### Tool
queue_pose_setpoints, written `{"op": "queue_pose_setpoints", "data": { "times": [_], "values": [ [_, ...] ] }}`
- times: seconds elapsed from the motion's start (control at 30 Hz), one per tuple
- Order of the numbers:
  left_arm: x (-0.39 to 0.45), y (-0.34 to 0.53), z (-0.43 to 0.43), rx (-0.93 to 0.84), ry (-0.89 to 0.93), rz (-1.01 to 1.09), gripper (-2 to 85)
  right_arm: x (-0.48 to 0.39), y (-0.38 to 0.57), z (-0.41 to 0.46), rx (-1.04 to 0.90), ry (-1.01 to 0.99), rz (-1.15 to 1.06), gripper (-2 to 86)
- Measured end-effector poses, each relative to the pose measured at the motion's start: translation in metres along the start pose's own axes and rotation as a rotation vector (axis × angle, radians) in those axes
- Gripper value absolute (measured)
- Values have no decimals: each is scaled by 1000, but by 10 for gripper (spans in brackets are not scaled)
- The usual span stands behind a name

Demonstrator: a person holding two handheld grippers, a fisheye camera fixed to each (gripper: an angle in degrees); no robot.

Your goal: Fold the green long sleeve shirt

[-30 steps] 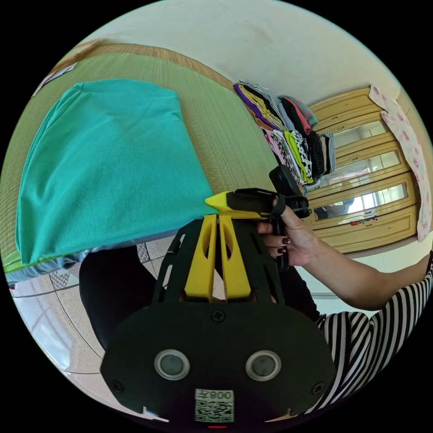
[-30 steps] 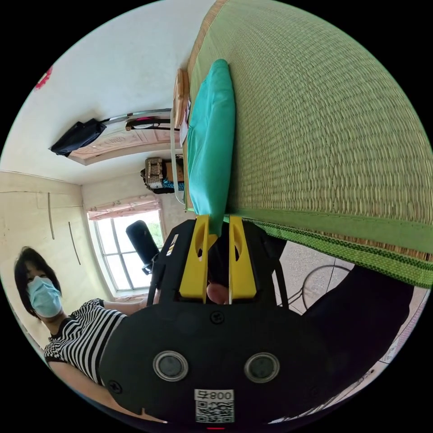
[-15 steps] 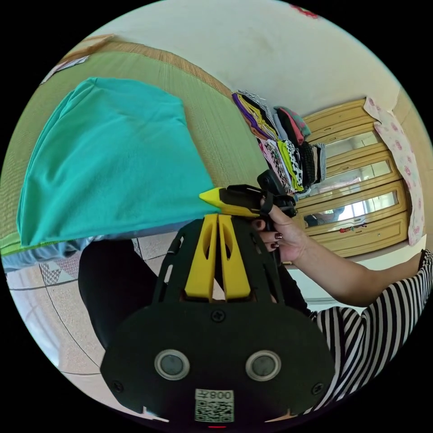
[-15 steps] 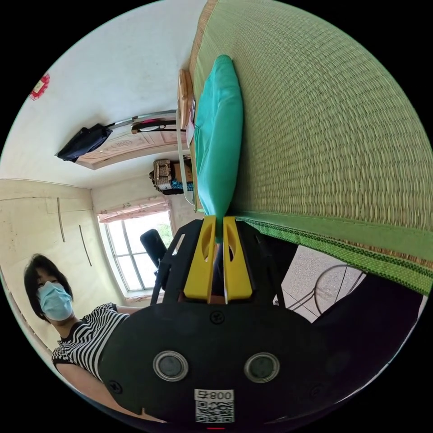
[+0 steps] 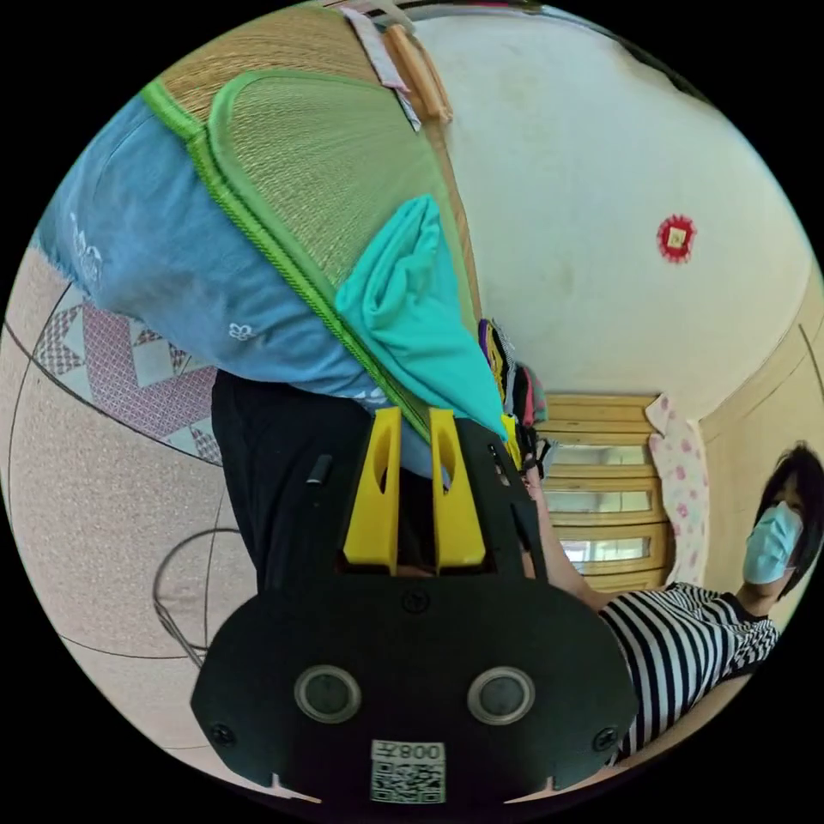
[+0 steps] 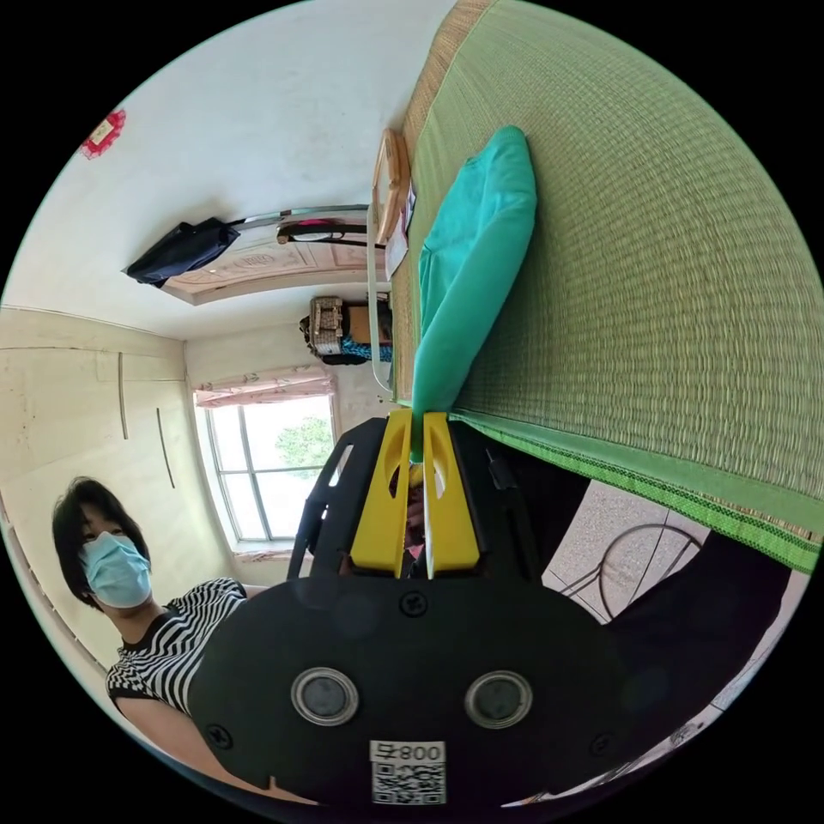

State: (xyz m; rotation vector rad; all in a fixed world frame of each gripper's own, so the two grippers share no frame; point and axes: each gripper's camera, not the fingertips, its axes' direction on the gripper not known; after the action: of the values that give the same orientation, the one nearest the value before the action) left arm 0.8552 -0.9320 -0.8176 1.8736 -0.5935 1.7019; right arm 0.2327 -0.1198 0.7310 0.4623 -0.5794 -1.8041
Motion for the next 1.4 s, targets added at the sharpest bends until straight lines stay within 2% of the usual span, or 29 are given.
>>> {"op": "queue_pose_setpoints", "data": {
  "times": [0.27, 0.67, 0.93, 1.4],
  "values": [
    [-77, 4, 1, 112, 220, -181, 105, -10, 1, -1, 10, 14, -8, 17],
    [-132, 11, 2, 214, 345, -257, 114, -15, 5, -1, 19, 21, -9, 17],
    [-141, 9, 14, 103, 292, -220, 96, -10, 8, -4, 30, 16, 4, 18],
    [-154, 30, 4, 78, 279, -225, 39, 22, 27, -21, 38, 5, 65, 19]
  ]
}}
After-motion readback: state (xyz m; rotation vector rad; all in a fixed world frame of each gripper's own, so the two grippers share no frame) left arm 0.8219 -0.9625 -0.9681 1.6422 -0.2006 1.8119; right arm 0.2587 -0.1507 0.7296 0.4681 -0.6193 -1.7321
